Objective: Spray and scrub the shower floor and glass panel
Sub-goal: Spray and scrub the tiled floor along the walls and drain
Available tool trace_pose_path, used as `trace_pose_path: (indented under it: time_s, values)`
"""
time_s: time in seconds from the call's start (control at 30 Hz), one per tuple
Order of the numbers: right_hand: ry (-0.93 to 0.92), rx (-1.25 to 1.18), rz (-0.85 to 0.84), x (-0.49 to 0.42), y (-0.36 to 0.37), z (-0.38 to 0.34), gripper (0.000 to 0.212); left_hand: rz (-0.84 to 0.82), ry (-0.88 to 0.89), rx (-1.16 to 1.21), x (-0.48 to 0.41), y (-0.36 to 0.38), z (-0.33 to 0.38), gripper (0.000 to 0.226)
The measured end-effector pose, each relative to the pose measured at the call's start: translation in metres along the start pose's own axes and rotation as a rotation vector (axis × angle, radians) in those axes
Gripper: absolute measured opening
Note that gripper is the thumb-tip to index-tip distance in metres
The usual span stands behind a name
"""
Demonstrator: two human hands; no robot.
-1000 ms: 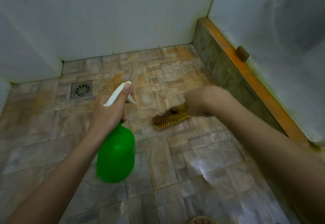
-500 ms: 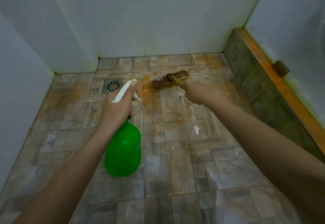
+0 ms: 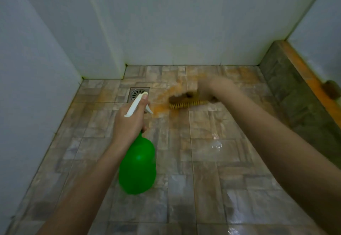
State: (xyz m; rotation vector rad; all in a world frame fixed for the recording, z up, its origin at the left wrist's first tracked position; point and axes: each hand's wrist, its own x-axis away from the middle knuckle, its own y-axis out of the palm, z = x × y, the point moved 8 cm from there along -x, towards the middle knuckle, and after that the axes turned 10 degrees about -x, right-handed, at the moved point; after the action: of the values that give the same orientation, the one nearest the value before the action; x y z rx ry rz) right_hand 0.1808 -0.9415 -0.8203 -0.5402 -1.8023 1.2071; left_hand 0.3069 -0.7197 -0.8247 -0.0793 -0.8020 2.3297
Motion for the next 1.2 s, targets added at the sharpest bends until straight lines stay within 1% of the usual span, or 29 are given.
trace_pose_path:
  time_s: [0.03,0.07,0.17,0.2,0.23,0.27,0.33,0.37,0.4,0.43,0.47,0.5,0.53,0.57,0.6,0.67,0.7,0.73,0.77,0.83,0.9,0.93,1.0,1.07,1.1,1.13,1.2]
  values:
    - [-0.009,0.039,-0.005,0.004,0.004,-0.01,0.014,0.007,-0.01,0.006,-0.003,-0.002,-0.002,0.058]
    - [-0.032,0.046,0.01,0.0,0.012,-0.017,0.021,0.01,-0.02,0.013,-0.005,-0.003,-0.003,0.059]
    - [-0.093,-0.061,0.131,-0.036,0.02,-0.025,0.067,0.004,-0.019,0.029,-0.007,-0.003,-0.003,0.061]
    - [-0.109,-0.089,0.167,-0.045,0.017,-0.026,0.074,0.009,-0.021,0.035,-0.008,-0.004,-0.004,0.06]
    - [-0.102,-0.112,0.183,-0.047,0.012,-0.028,0.073,0.015,-0.021,0.04,-0.01,-0.006,-0.006,0.059]
    - [-0.089,-0.104,0.166,-0.049,0.012,-0.029,0.062,0.018,-0.019,0.04,-0.011,-0.007,-0.006,0.059]
    - [-0.046,-0.08,0.089,-0.042,0.017,-0.03,0.025,0.014,-0.021,0.035,-0.013,-0.011,-0.009,0.058]
    - [-0.039,-0.067,0.083,-0.034,0.02,-0.034,0.015,0.011,-0.036,0.048,-0.015,-0.013,-0.012,0.056]
    - [-0.065,-0.084,0.102,-0.028,0.02,-0.039,0.015,0.009,-0.048,0.063,-0.017,-0.016,-0.013,0.054]
    - [-0.086,-0.098,0.12,-0.033,0.024,-0.042,0.027,0.01,-0.051,0.066,-0.019,-0.019,-0.014,0.053]
    - [-0.095,-0.137,0.153,-0.047,0.027,-0.04,0.053,0.01,-0.046,0.058,-0.021,-0.021,-0.013,0.053]
    - [-0.091,-0.185,0.19,-0.059,0.026,-0.038,0.074,0.011,-0.037,0.049,-0.022,-0.022,-0.012,0.055]
    - [-0.098,-0.236,0.201,-0.071,0.023,-0.038,0.082,0.017,-0.034,0.045,-0.023,-0.024,-0.013,0.057]
    - [-0.103,-0.245,0.207,-0.079,0.019,-0.041,0.08,0.027,-0.037,0.041,-0.024,-0.025,-0.015,0.059]
    - [-0.093,-0.214,0.185,-0.082,0.015,-0.045,0.07,0.034,-0.039,0.04,-0.026,-0.027,-0.016,0.058]
    - [-0.064,-0.137,0.11,-0.07,0.016,-0.056,0.042,0.044,-0.046,0.065,-0.028,-0.031,-0.019,0.054]
    - [-0.07,-0.072,0.079,-0.057,0.022,-0.064,0.04,0.045,-0.054,0.085,-0.03,-0.033,-0.022,0.052]
    - [-0.092,-0.052,0.064,-0.042,0.03,-0.071,0.046,0.047,-0.064,0.102,-0.032,-0.034,-0.024,0.052]
    - [-0.127,-0.071,0.08,-0.037,0.038,-0.077,0.057,0.056,-0.075,0.113,-0.034,-0.037,-0.026,0.052]
    - [-0.194,-0.125,0.145,-0.056,0.04,-0.076,0.076,0.062,-0.089,0.121,-0.036,-0.039,-0.026,0.051]
    - [-0.197,-0.199,0.171,-0.088,0.028,-0.072,0.083,0.073,-0.097,0.127,-0.036,-0.042,-0.026,0.046]
    - [-0.167,-0.218,0.175,-0.1,0.019,-0.069,0.079,0.08,-0.1,0.135,-0.035,-0.043,-0.027,0.041]
    - [-0.094,-0.17,0.123,-0.096,0.01,-0.068,0.057,0.081,-0.104,0.137,-0.035,-0.045,-0.028,0.035]
    - [-0.069,-0.031,0.051,-0.07,0.018,-0.071,0.042,0.074,-0.103,0.143,-0.036,-0.045,-0.03,0.037]
    - [-0.066,0.023,0.013,-0.052,0.022,-0.074,0.037,0.07,-0.102,0.138,-0.037,-0.045,-0.031,0.041]
    - [-0.072,0.015,0.011,-0.047,0.023,-0.074,0.035,0.064,-0.096,0.126,-0.039,-0.044,-0.031,0.045]
    - [-0.099,-0.042,0.033,-0.064,0.02,-0.07,0.037,0.055,-0.083,0.111,-0.04,-0.04,-0.03,0.049]
